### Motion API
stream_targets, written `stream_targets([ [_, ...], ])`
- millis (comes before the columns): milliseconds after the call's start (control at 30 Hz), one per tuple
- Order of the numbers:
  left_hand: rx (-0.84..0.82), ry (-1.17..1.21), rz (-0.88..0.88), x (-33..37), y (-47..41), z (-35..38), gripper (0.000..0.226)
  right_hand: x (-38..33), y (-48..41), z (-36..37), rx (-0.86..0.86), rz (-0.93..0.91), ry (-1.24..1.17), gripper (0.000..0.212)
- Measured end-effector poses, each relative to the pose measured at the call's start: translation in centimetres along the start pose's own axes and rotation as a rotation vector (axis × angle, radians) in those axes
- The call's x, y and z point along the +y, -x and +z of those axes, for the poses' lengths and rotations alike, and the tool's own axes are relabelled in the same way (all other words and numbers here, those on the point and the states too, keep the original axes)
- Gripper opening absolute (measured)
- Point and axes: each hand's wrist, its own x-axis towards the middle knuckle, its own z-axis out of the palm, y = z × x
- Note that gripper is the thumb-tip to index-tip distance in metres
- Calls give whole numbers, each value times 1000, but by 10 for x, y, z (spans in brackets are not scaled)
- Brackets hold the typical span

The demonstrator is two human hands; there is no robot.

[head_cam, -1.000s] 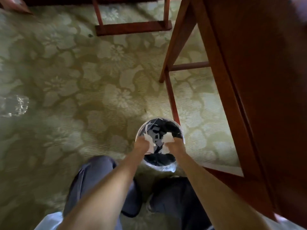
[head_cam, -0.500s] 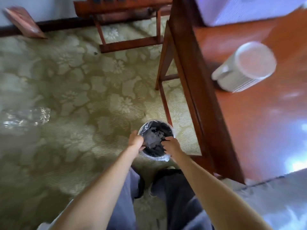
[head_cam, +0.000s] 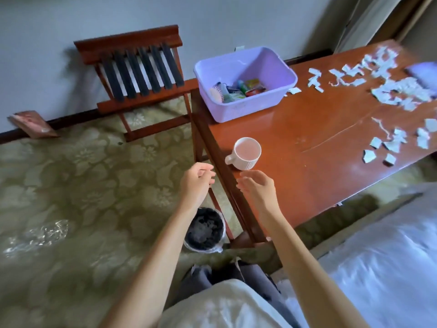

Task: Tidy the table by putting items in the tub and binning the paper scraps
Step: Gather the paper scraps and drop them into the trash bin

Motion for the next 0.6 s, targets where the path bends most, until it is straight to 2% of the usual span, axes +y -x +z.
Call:
stream_targets([
  [300,-176,-228,125,30,10,99,18,1,-39,-103,63,-19,46,11],
  [433,-142,-302,128,35,-11,173,16,11,-98,-169,26,-39,137,15],
  [600,-92,-379,48,68,-42,308,22,25,-191,-280,-50,-45,352,16],
])
